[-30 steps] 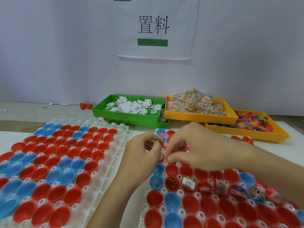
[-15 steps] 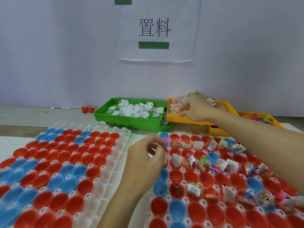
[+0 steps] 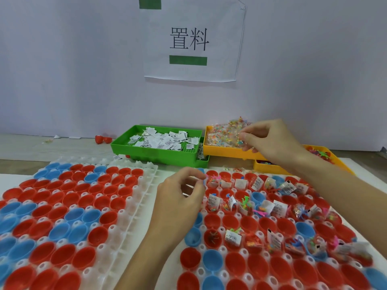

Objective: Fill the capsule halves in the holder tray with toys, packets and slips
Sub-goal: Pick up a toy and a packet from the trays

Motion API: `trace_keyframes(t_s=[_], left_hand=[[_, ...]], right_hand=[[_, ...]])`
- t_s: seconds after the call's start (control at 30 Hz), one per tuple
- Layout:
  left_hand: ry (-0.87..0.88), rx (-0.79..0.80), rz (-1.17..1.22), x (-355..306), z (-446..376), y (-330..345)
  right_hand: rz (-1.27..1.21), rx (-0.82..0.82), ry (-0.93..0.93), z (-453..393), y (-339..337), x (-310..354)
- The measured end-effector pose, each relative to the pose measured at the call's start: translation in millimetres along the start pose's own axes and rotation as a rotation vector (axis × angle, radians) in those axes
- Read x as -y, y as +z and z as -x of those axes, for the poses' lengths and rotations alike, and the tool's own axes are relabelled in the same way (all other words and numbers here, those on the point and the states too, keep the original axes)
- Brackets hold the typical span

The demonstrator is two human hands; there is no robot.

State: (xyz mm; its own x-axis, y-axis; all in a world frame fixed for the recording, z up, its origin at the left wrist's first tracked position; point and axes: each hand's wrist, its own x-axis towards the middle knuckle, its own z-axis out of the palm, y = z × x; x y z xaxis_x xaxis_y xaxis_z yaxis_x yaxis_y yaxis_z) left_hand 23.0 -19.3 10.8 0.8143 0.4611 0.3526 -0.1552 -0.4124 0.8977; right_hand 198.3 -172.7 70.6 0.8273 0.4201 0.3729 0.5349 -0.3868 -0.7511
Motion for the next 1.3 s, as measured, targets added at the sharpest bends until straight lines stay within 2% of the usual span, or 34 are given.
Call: trace_keyframes(t_s=[0.23, 0.3, 0.53, 0.7, 0.97, 1.13, 1.3], left_hand=[[0.101, 0.005, 0.109, -12, 3, 3], [0.152, -0.005, 0.136, -13, 4, 1], [0.168, 0.026, 0.181, -12, 2, -2], [0.204, -0.060, 0.051, -10, 5, 0], [0.361, -0.210, -0.200, -7, 5, -1], [0.379, -0.134, -0.131, -8, 4, -1], [0.261, -0.031, 0.035, -11, 5, -1]], right_hand=[[-0.120, 0.254, -0.122, 73, -1, 43], [-0.137, 0.282, -0.136, 79, 6, 51], [-0.028, 0.215, -0.155, 83, 18, 57], [0.036, 0.154, -0.135, 85, 25, 55], [-0.091, 0.155, -0.083, 86, 32, 55], [-0.117, 0.146, -0.051, 85, 32, 53], [-0.120, 0.152, -0.017, 81, 29, 50]])
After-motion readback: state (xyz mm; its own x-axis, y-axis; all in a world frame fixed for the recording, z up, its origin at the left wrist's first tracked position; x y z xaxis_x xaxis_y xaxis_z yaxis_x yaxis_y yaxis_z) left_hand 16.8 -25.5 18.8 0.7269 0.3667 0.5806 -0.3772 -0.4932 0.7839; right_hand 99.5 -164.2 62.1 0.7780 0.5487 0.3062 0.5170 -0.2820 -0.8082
